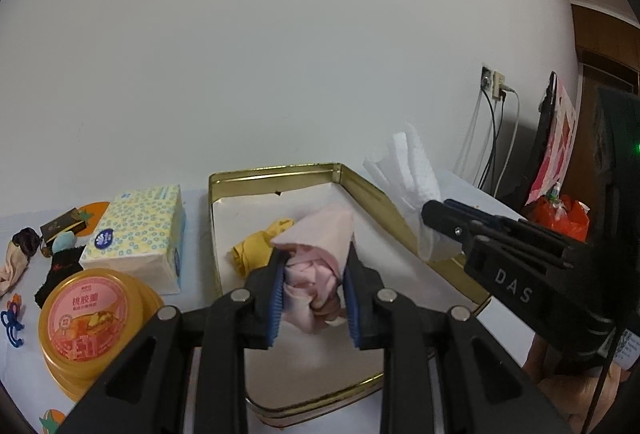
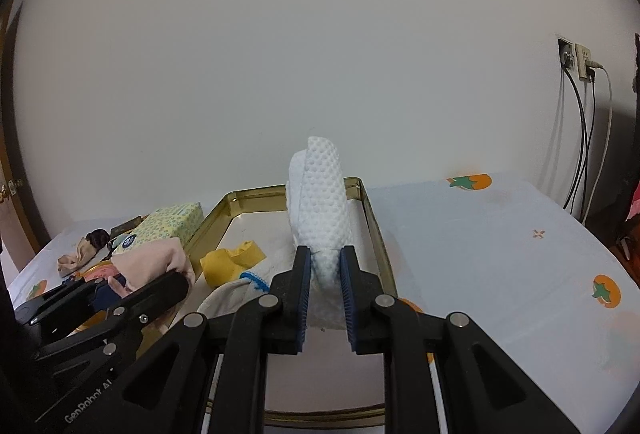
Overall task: Organize soft objects
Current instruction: 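Carry the pink cloth and white mesh cloth over the gold tray with both grippers, then open both grippers to release the cloths into the tray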
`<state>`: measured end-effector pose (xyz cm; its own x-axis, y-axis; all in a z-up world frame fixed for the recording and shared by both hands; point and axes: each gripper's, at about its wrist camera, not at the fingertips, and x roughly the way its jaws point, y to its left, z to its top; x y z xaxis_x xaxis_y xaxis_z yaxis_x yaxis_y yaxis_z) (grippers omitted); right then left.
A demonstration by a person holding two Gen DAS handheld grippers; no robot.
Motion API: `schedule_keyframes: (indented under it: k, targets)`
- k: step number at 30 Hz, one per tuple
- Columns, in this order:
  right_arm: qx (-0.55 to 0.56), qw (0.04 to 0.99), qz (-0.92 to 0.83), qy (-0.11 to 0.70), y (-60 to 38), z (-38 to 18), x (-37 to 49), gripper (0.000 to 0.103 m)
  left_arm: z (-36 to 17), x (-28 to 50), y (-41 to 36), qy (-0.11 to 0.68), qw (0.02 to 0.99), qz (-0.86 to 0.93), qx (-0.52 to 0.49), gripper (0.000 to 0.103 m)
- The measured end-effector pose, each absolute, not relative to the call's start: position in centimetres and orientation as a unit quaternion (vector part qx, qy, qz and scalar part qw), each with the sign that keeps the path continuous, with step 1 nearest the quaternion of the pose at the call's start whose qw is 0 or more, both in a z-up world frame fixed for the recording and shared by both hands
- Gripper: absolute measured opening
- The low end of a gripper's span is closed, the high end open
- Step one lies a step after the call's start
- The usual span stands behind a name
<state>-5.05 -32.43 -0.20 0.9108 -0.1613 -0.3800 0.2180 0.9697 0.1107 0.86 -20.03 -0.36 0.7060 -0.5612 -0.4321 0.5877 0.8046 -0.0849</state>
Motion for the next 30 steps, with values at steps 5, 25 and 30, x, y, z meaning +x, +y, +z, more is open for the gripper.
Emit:
schedule_keyframes:
  k: [5,25,30]
  targets:
    - [0.082,0.972,-0.085,0.202,-32.6,-0.7,-4.3,0.017,-0.5,0.9,-20.0,0.227,0.924,-0.306,0.030,0.028]
    - [0.151,0.975,-0.149,0.060,-35.0,1.1,-9.8,0.078,1.3,-2.7,-13.9,0.068,0.985,-0.158,0.025,0.103]
    - [0.109,0.977,-0.182,-0.005,-33.3,1.8,-11.8,0.086,1.2,-3.7,-15.4,0.056,0.981,-0.169,0.082,0.103]
